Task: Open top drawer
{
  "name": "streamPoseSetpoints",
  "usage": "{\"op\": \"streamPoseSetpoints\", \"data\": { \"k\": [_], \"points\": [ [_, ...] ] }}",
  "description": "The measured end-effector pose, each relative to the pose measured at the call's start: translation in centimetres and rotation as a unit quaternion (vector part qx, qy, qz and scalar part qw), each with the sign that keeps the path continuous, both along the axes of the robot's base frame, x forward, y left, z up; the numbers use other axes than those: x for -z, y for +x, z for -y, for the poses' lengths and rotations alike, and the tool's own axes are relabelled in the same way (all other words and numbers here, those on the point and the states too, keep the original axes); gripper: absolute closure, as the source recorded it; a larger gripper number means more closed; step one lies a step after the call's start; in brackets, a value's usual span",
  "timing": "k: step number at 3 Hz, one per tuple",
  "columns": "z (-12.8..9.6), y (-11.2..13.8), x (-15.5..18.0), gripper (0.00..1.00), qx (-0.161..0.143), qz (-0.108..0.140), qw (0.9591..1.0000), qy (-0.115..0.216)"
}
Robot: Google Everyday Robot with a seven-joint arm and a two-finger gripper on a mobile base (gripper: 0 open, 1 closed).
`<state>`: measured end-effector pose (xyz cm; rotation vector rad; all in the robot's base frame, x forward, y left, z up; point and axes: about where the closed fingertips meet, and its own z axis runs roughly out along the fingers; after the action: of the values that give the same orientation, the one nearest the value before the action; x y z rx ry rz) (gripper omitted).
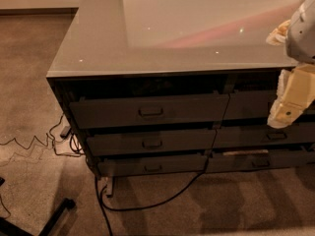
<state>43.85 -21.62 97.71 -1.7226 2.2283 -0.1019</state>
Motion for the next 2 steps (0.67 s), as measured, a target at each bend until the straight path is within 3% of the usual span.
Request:
{"op": "streamPoseSetpoints", "data": {
  "k": [2],
  "points": [
    [0.06, 0.57, 0.16, 0.00, -0.001, -0.001, 0.9998, 0.020]
  ]
}}
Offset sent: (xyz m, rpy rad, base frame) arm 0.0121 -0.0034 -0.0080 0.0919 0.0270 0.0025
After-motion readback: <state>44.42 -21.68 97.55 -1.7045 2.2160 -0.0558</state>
